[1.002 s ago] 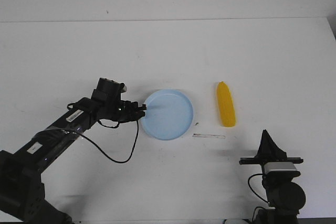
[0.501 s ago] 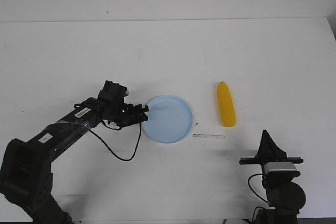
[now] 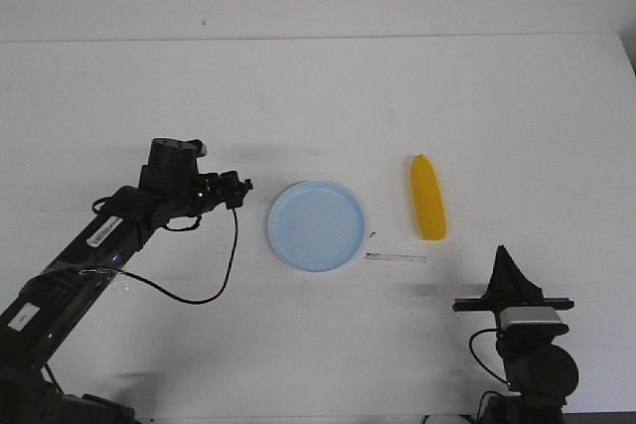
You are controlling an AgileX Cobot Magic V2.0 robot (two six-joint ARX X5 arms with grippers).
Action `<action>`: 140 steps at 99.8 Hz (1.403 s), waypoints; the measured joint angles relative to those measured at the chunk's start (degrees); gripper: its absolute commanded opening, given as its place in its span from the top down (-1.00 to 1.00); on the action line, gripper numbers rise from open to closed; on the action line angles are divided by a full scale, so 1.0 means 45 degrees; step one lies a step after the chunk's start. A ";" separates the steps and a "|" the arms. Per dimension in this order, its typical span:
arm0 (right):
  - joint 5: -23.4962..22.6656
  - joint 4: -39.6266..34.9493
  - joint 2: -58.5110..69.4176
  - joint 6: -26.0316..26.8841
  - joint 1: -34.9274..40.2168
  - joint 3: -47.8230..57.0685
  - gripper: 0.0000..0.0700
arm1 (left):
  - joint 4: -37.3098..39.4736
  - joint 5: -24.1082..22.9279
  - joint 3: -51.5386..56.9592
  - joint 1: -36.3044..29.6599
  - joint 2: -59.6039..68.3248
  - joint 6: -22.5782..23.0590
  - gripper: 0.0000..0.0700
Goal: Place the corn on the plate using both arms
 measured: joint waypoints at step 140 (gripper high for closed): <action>0.0000 0.0000 0.0000 0.0000 0.0000 0.0000 0.99 | 0.4624 -0.4192 -0.9520 0.3274 -1.5358 0.5707 1.00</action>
